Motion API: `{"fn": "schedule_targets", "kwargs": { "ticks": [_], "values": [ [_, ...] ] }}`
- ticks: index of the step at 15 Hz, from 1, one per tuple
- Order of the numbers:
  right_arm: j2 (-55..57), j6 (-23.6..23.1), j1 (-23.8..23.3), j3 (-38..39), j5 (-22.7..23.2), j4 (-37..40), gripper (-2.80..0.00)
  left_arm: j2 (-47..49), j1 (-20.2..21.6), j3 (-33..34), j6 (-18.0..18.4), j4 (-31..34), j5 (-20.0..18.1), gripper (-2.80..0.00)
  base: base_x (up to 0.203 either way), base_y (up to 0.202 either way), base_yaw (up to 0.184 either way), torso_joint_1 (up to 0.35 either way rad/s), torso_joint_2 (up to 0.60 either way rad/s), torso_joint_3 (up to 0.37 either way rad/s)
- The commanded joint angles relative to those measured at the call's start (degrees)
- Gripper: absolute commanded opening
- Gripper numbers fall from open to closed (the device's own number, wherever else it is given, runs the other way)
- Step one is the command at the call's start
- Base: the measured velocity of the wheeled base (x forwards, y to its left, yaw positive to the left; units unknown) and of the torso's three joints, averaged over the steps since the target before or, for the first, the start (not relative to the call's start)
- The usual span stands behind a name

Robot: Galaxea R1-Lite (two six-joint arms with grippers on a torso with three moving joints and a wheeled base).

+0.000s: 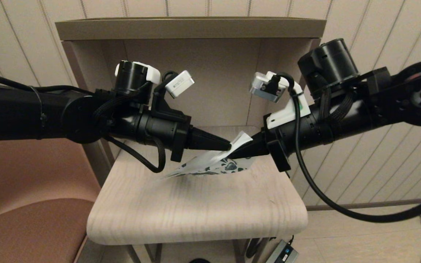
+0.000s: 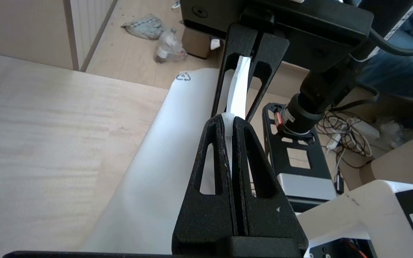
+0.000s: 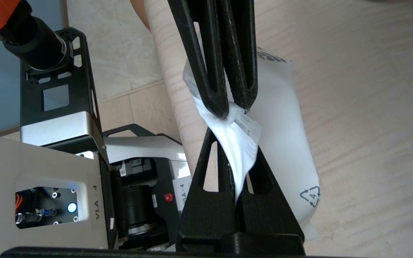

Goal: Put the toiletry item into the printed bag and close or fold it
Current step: Close the strorage bag and place it on the desk

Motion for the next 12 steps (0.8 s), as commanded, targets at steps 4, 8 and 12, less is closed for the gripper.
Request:
{"fn": "schedule_targets", "kwargs": {
  "ticks": [4, 8, 12],
  "values": [
    [-0.26, -0.05, -0.28, 0.1, 0.24, -0.47, -2.8, 0.25, 0.09, 0.59, 0.15, 0.01, -0.33, -2.8, 0.0, 0.0, 0.0, 0.0, 0.0, 0.0],
    [-0.84, -0.05, -0.95, 0.1, 0.24, -0.52, -2.8, 0.34, 1.06, 1.11, 0.23, -0.08, -0.33, -2.8, 0.0, 0.0, 0.0, 0.0, 0.0, 0.0],
    [-0.98, -0.05, -1.22, 0.02, 0.24, -0.52, -2.8, 0.25, 1.15, 1.73, 1.2, -0.08, -0.42, -2.8, 0.0, 0.0, 0.0, 0.0, 0.0, 0.0]
  ]
}}
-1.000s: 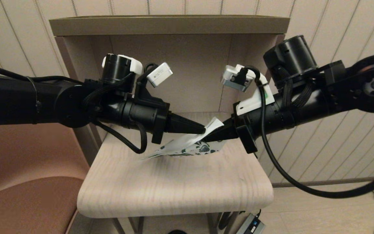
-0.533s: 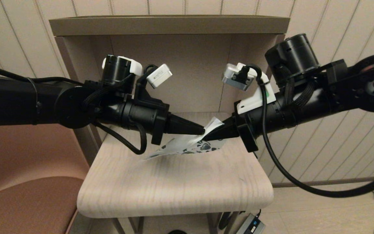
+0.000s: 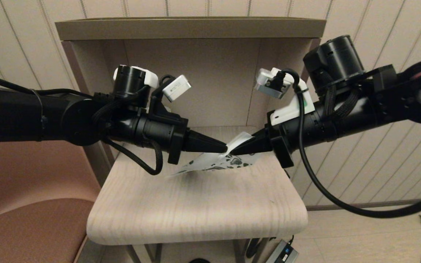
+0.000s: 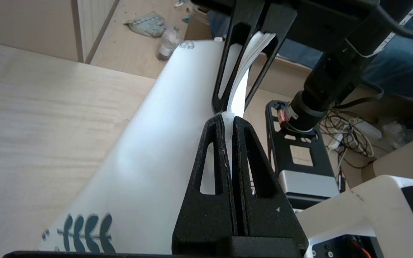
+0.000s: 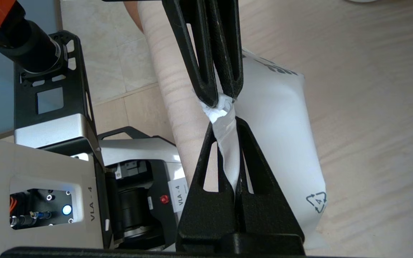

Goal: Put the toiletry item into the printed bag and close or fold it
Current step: Close the strorage bag and place it on the desk

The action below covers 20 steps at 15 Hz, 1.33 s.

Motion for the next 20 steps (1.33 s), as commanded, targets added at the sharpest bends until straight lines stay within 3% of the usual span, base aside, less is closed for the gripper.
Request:
{"fn": "schedule_targets", "kwargs": {
  "ticks": [1, 20],
  "values": [
    [-0.57, -0.13, -0.25, -0.12, 0.29, 0.13, -2.8, 0.15, 0.24, 0.25, 0.19, 0.06, -0.29, -2.8, 0.0, 0.0, 0.0, 0.0, 0.0, 0.0],
    [-3.98, -0.12, -1.42, -0.12, 0.73, 0.13, -2.8, 2.79, 2.23, 1.21, 0.89, -0.99, -0.47, -2.8, 0.0, 0.0, 0.0, 0.0, 0.0, 0.0]
  ]
}}
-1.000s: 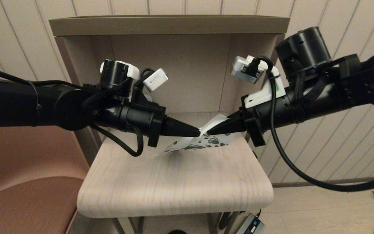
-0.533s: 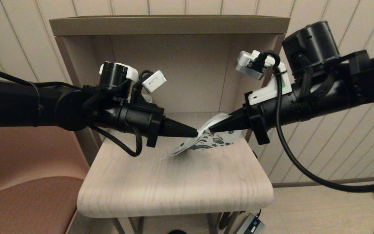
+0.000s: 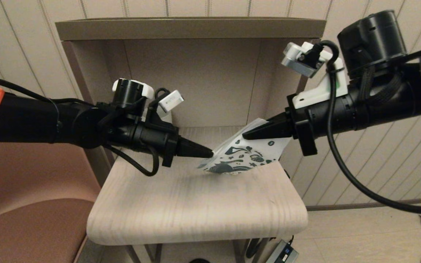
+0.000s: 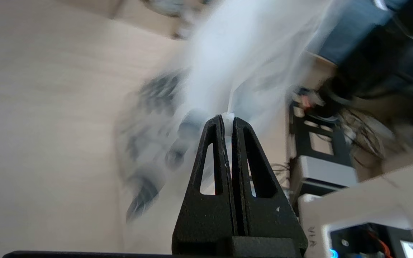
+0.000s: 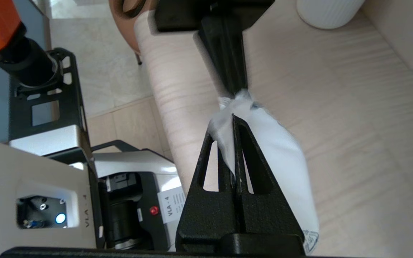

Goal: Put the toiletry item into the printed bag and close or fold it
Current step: Close the strorage bag and place it on the desk

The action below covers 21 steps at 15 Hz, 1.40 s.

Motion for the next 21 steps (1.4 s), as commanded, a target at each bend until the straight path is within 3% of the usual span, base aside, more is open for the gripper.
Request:
{"fn": "schedule_targets", "kwargs": {
  "ticks": [1, 9, 12, 18, 19, 20, 21],
  "values": [
    [-0.16, -0.13, -0.25, -0.1, 0.13, 0.29, -2.8, 0.11, 0.06, -0.08, 0.08, -0.3, -0.74, -2.8, 0.0, 0.0, 0.0, 0.0, 0.0, 0.0],
    [0.56, -0.12, -1.14, -0.75, 0.13, 0.2, -2.8, 2.12, 0.38, -1.16, 0.05, -0.39, -0.23, -2.8, 0.0, 0.0, 0.0, 0.0, 0.0, 0.0],
    [3.06, 0.05, -3.46, -1.98, -0.05, -1.38, -2.8, 5.32, 3.33, -5.03, -0.15, -0.46, 4.85, -2.8, 0.0, 0.0, 0.0, 0.0, 0.0, 0.0],
    [9.66, 0.66, -5.44, -2.95, -1.64, -5.61, -2.8, 9.24, 8.37, -8.87, 0.08, -0.5, 6.67, -2.8, 0.0, 0.0, 0.0, 0.0, 0.0, 0.0],
    [10.21, 0.66, -5.45, -2.78, -2.04, -5.97, 0.0, 9.38, 8.37, -8.91, 0.08, -0.56, 6.77, -2.8, 0.0, 0.0, 0.0, 0.0, 0.0, 0.0],
    [10.46, 0.66, -5.53, -2.45, -2.17, -6.69, 0.0, 9.64, 8.37, -8.96, 0.11, -0.56, 6.82, -2.8, 0.0, 0.0, 0.0, 0.0, 0.0, 0.0],
    [10.73, 0.66, -5.54, -2.38, -2.36, -7.09, 0.0, 9.69, 8.37, -8.83, 0.08, -0.87, 6.82, 0.0, 0.0, 0.0, 0.0, 0.0, 0.0, 0.0]
  ]
}}
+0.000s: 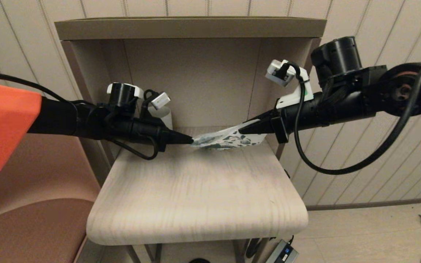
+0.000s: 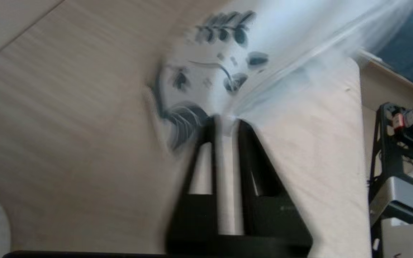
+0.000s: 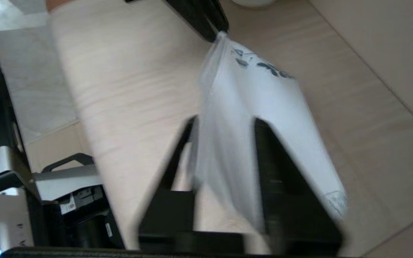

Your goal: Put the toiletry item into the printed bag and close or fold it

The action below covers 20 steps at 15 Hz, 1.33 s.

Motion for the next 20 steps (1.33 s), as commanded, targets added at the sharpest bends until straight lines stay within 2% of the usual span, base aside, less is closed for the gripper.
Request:
{"fn": "schedule_targets", "kwargs": {
  "ticks": [1, 17, 18, 20],
  "values": [
    [1.5, -0.16, 0.04, 0.08, 0.17, 0.03, 0.0, 0.41, 0.04, 0.26, 0.04, -0.35, -0.43, 0.0, 0.0, 0.0, 0.0, 0.0, 0.0, 0.0],
    [-0.14, -0.16, -1.11, 3.21, 0.08, -0.41, 0.0, -1.06, 1.6, 0.6, 0.13, -1.22, -0.34, 0.0, 0.0, 0.0, 0.0, 0.0, 0.0, 0.0],
    [-0.28, -0.16, -1.11, 3.44, 0.08, -0.5, 0.0, -1.08, 1.94, 0.49, 0.22, -1.36, 0.8, 0.0, 0.0, 0.0, 0.0, 0.0, 0.0, 0.0],
    [-0.56, -0.16, -1.11, 3.9, 0.08, -0.56, 0.0, -1.26, 2.14, 0.25, 0.41, -3.63, 7.92, 0.0, 0.0, 0.0, 0.0, 0.0, 0.0, 0.0]
  ]
}}
